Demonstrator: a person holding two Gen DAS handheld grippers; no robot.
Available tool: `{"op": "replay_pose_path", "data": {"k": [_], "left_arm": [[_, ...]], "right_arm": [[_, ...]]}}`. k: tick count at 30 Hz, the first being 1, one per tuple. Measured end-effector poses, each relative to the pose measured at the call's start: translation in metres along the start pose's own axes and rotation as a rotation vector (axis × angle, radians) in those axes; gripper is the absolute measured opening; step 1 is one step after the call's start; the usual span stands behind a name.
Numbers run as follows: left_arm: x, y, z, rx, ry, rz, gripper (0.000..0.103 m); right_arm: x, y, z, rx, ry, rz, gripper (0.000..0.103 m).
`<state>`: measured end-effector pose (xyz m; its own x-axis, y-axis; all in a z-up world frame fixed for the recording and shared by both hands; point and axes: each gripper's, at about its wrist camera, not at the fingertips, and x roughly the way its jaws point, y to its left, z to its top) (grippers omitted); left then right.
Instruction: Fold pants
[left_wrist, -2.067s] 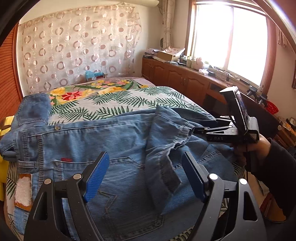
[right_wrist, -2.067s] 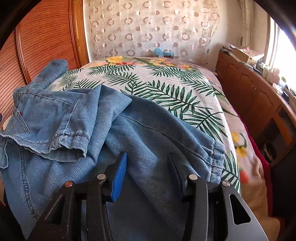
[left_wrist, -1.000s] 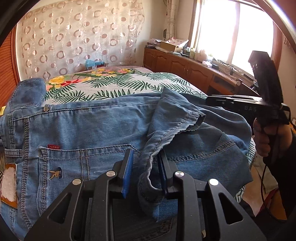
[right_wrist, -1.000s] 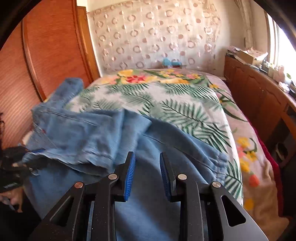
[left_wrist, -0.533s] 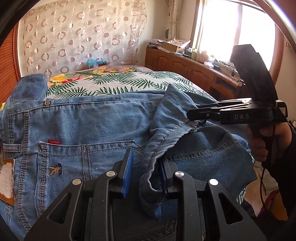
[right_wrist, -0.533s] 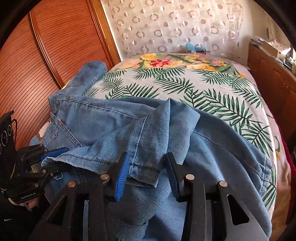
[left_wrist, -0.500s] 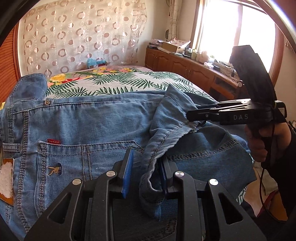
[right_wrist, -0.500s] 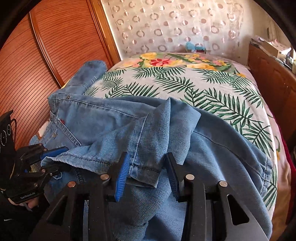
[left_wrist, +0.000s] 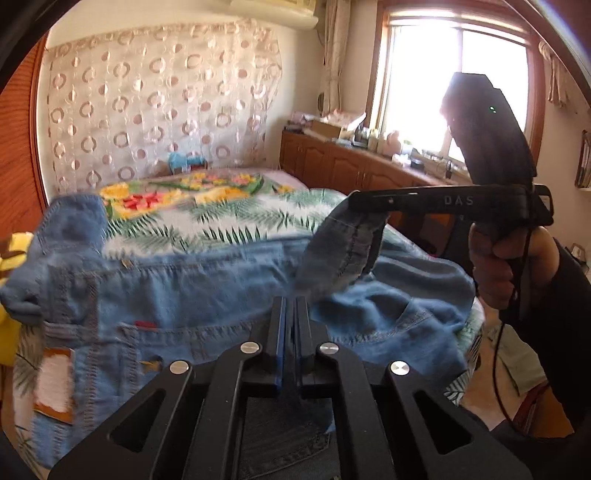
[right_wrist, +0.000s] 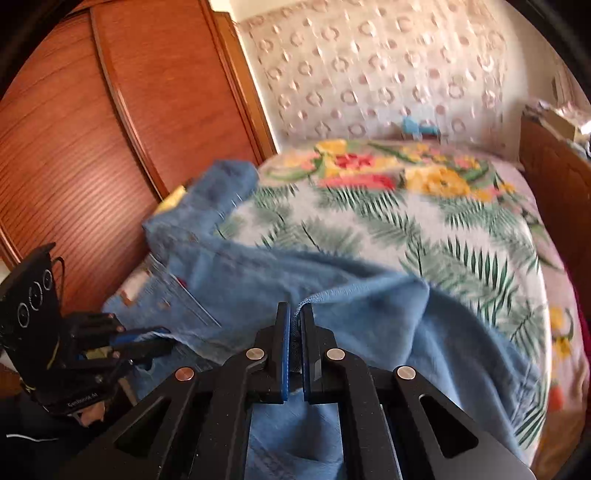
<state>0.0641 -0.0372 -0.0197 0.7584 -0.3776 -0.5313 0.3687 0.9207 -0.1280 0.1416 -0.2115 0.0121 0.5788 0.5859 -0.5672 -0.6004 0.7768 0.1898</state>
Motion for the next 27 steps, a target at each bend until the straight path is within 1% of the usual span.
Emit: {"op": "replay_pose_path", "data": {"k": [3, 5, 6, 7, 8, 9, 11, 13, 14, 15, 17, 20, 22, 23, 24, 25, 27], "left_arm": [[-0.025, 0.004, 0.009, 0.004, -0.05, 0.01, 0.004], [-0.031, 0.009, 0.009, -0.003, -0.063, 0.025, 0.004], [-0.031, 0.012, 0.007, -0.007, -0.063, 0.026, 0.005], [-0.027, 0.015, 0.004, -0.016, -0.05, 0.028, 0.005], [-0.02, 0.019, 0.001, -0.022, -0.023, 0.027, 0.007], [-0.013, 0.021, -0.002, -0.032, 0.004, 0.028, 0.017], [0.0, 0.027, -0.01, -0.064, 0.044, 0.007, 0.028], [0.011, 0.029, -0.017, -0.09, 0.074, -0.013, 0.034], [0.018, 0.029, -0.021, -0.102, 0.09, -0.02, 0.04], [0.02, 0.028, -0.023, -0.105, 0.094, -0.025, 0.042], [0.032, 0.027, -0.028, -0.109, 0.113, -0.038, 0.042], [0.047, 0.024, -0.035, -0.105, 0.159, -0.053, 0.042], [0.055, 0.024, -0.039, -0.11, 0.176, -0.061, 0.042], [0.057, 0.023, -0.041, -0.109, 0.175, -0.057, 0.037], [0.057, 0.022, -0.041, -0.104, 0.171, -0.058, 0.011], [0.055, 0.02, -0.041, -0.096, 0.167, -0.066, 0.008], [0.045, 0.018, -0.037, -0.083, 0.137, -0.064, 0.006]], "right_arm": [[-0.019, 0.022, 0.025, -0.058, -0.066, 0.005, 0.004], [-0.027, 0.036, 0.036, -0.096, -0.094, -0.004, 0.004], [-0.028, 0.044, 0.042, -0.117, -0.105, -0.005, 0.004], [-0.03, 0.05, 0.042, -0.133, -0.106, -0.013, 0.004], [-0.028, 0.055, 0.045, -0.149, -0.101, -0.026, 0.004], [-0.025, 0.058, 0.045, -0.16, -0.092, -0.032, 0.004], [-0.016, 0.061, 0.043, -0.173, -0.066, -0.046, 0.004], [-0.006, 0.058, 0.041, -0.176, -0.036, -0.068, 0.004], [0.0, 0.056, 0.038, -0.171, -0.023, -0.073, 0.004], [0.002, 0.056, 0.04, -0.166, -0.014, -0.074, 0.004], [0.01, 0.053, 0.039, -0.155, 0.005, -0.08, 0.004], [0.015, 0.048, 0.043, -0.134, 0.013, -0.082, 0.004], [0.017, 0.047, 0.045, -0.12, 0.011, -0.08, 0.004], [0.017, 0.046, 0.046, -0.117, 0.008, -0.077, 0.004], [0.016, 0.043, 0.046, -0.114, 0.005, -0.077, 0.004], [0.017, 0.043, 0.046, -0.112, 0.004, -0.076, 0.004], [0.015, 0.043, 0.047, -0.11, -0.004, -0.064, 0.004]]}}
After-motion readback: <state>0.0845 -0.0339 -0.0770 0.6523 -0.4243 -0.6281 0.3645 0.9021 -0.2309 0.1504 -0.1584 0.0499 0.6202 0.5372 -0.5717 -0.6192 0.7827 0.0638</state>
